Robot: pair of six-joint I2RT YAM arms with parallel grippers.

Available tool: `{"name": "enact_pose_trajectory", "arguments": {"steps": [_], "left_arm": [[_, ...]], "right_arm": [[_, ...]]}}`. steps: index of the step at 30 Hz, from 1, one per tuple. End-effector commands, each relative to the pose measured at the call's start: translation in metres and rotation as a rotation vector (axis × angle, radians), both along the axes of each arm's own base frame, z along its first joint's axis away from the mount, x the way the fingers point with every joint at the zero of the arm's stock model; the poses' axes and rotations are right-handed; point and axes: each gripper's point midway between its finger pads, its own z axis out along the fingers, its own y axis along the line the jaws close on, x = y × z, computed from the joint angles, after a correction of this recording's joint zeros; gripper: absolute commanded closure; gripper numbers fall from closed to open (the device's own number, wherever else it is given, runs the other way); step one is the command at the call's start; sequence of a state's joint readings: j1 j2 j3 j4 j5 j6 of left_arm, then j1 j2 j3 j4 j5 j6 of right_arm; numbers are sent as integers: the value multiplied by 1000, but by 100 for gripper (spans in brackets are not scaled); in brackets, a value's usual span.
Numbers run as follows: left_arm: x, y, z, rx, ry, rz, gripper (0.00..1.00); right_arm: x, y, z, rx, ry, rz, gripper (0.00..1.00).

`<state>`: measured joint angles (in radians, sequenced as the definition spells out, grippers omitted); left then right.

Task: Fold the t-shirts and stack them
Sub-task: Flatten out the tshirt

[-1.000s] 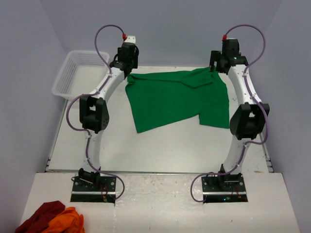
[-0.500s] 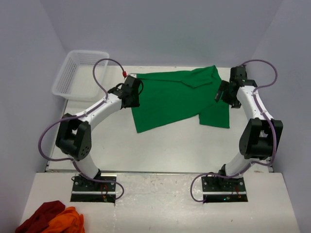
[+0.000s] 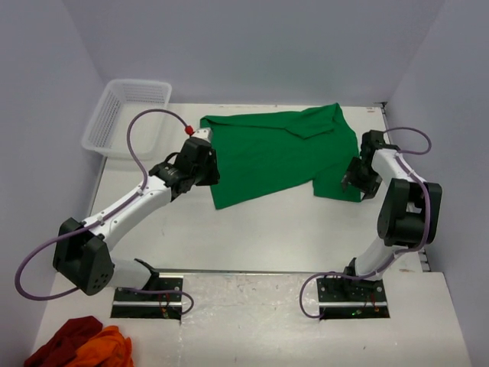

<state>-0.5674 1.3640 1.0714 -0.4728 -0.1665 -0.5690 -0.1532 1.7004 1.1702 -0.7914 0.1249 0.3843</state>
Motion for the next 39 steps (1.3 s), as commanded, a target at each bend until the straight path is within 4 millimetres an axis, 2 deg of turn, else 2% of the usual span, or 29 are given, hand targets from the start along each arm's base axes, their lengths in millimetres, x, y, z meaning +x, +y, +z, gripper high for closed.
{"name": "enact_pose_trajectory", "arguments": {"steps": [1,6,9,11,19,21,23,24,25,26,27,28,29,30,31,32,33,34,35,36,39], "left_arm": [[-7,-5,14,-67,-39,-16,64],[-9,-5,30,-91,-83,-31,62],[-11,-6,34,-95,-88,-42,62],[-12,-5,33,-98,-89,-45,62],[-15,-11,19,-96,-59,-81,61],[-15,-20,18,-109,-54,-127,64],[-21,-39,16,-138,-29,-209,66],[-21,-48,22,-153,-30,-234,71],[-22,-56,19,-154,-15,-255,73],[-31,-72,21,-165,-14,-304,76],[-29,-86,28,-176,-30,-332,78],[-37,-103,32,-179,-35,-382,81],[-40,-114,35,-187,-33,-409,83],[-43,-138,43,-238,-41,-478,90],[-45,-152,47,-266,-49,-519,96],[-45,-174,65,-330,-101,-583,100],[-47,-191,53,-329,-79,-629,100],[-45,-203,53,-338,-82,-650,100],[-39,-221,71,-371,-120,-679,100],[-38,-238,50,-358,-79,-712,100],[-26,-285,40,-370,-81,-801,100]], "right_arm": [[0,-12,-9,-41,24,-40,36],[-3,-18,-25,-58,79,-59,40],[0,-25,-24,-70,71,-71,40],[2,-23,-26,-40,72,-68,41],[9,-25,-22,-40,70,-93,50],[14,-21,-5,-27,-5,-91,51],[22,-20,13,-23,-92,-95,50],[26,-20,25,-27,-128,-98,49],[25,-19,43,-32,-168,-99,49],[27,-19,53,-30,-196,-100,49],[32,-18,69,-26,-238,-95,47],[31,-17,86,-27,-279,-97,38],[34,-16,100,-25,-317,-94,34],[33,-14,114,-19,-352,-89,32],[34,-13,121,-15,-369,-84,33],[37,-12,132,-13,-397,-77,39],[38,-10,137,-3,-410,-65,47],[39,-9,142,-3,-424,-62,89],[40,-9,145,-2,-432,-60,100],[42,-8,144,0,-435,-52,100],[44,-6,130,18,-412,-44,100]]}}
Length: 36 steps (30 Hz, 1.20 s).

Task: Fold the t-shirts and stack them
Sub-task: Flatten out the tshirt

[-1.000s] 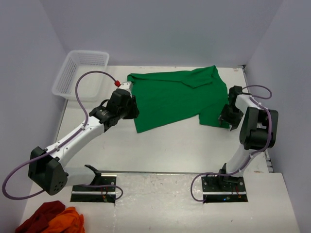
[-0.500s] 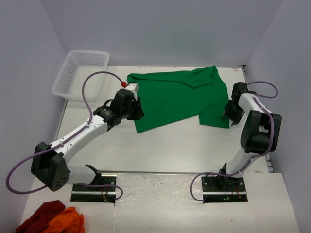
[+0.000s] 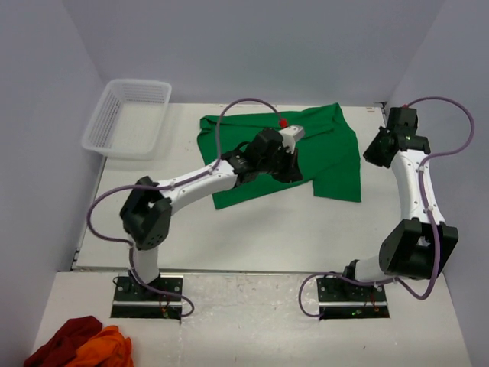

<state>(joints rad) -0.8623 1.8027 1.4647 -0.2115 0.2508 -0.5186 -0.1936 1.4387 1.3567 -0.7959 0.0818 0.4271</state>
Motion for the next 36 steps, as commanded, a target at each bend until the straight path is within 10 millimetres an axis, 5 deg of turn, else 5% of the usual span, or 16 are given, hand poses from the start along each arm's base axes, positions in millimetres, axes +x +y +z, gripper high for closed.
{"name": "enact_pose_trajectory", "arguments": {"steps": [1,6,8,15,21,28,30,31,36], "left_arm": [[8,-57,7,-86,-56,-155,100],[20,-117,-28,-111,-24,-267,100],[26,-137,-29,-132,-59,-304,100],[34,-152,-104,-54,3,-319,100],[49,-134,-164,75,47,-216,100],[52,-81,-215,247,197,-37,100],[54,-67,-209,285,204,36,100],[44,-52,-224,329,244,53,100],[17,-16,-220,373,356,123,100]], "right_arm": [[-3,11,-24,55,54,39,100],[-6,21,-39,63,44,73,100],[-7,33,-39,60,44,109,100],[-9,56,-25,21,21,169,100],[-13,66,-25,19,23,194,100],[-20,79,-31,14,40,228,100],[-22,81,-34,14,52,229,100],[-23,82,-35,11,60,229,100],[-27,89,-46,14,110,246,100]]}}
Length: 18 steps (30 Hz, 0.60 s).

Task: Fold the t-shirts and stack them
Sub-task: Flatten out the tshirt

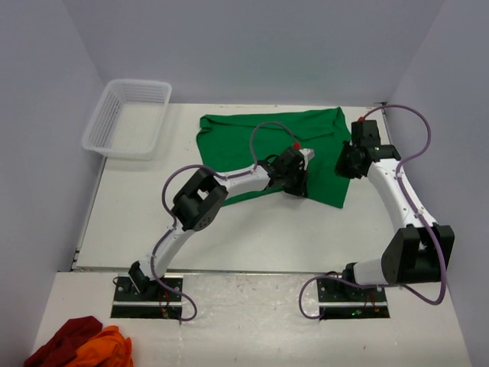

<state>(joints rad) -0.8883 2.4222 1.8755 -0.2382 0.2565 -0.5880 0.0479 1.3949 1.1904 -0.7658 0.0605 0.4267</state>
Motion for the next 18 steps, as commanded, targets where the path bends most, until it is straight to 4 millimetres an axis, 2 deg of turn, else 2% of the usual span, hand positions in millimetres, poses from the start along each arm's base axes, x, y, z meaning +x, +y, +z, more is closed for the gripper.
{"name": "enact_pose_trajectory", "arguments": {"steps": [1,4,9,13,18], "left_arm": [[-30,70,-49,234,154,105,100],[-34,86,-46,252,154,120,100],[-20,110,-37,253,143,150,100],[-3,119,-16,212,123,175,100],[7,113,11,159,97,160,100]], "right_arm": [[-6,2,-7,-8,30,-3,98],[-15,6,-23,-8,77,19,86],[-39,7,-56,-44,184,55,63],[-47,14,-67,-74,237,85,47],[-51,30,-80,-66,281,127,42]]}}
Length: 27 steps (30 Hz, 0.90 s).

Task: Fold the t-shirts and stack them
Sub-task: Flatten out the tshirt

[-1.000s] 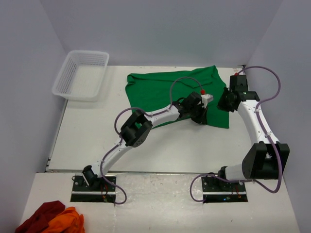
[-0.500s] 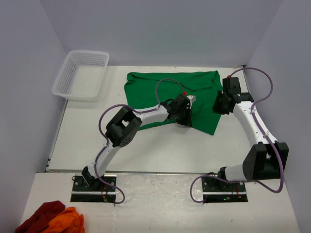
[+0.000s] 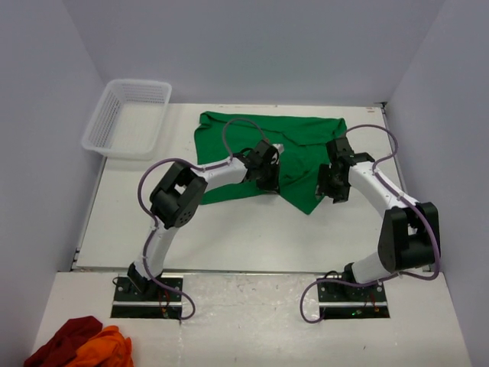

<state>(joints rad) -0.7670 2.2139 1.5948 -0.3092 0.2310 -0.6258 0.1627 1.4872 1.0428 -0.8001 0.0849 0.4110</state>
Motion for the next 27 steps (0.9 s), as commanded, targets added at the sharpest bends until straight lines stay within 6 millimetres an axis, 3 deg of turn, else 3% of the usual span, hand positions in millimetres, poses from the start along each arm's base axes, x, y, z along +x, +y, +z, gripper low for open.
{"name": "enact_pose_trajectory", "arguments": {"steps": [1,4,7,9,13,14,16,17,18,21,25,27], "left_arm": [[-1,14,13,41,-5,-15,100],[-4,13,21,28,-4,-18,100],[-13,24,15,45,13,0,100],[-20,29,11,47,31,16,100],[-39,42,6,47,38,27,100],[-39,43,16,38,17,30,100],[-45,48,18,56,-2,35,100],[-41,50,32,58,-51,53,100],[-45,48,38,62,-78,43,100],[-48,35,66,39,-163,0,100],[-45,5,101,-40,-235,-62,100],[-49,-11,108,-102,-233,-120,100]], "right_arm": [[1,8,-6,0,21,8,44],[5,31,-3,63,-20,6,50],[4,55,-1,113,-76,-3,49],[7,63,-2,130,-106,-23,47],[3,69,-22,79,-48,-17,46],[2,71,-27,66,-32,-14,47],[0,74,-34,24,-22,-10,55],[0,75,-37,12,-22,-11,60],[3,77,-36,11,-40,-18,73],[7,82,-24,19,-99,-14,100],[11,75,-6,-11,-144,-32,100],[10,65,1,-50,-155,-50,100]]}}
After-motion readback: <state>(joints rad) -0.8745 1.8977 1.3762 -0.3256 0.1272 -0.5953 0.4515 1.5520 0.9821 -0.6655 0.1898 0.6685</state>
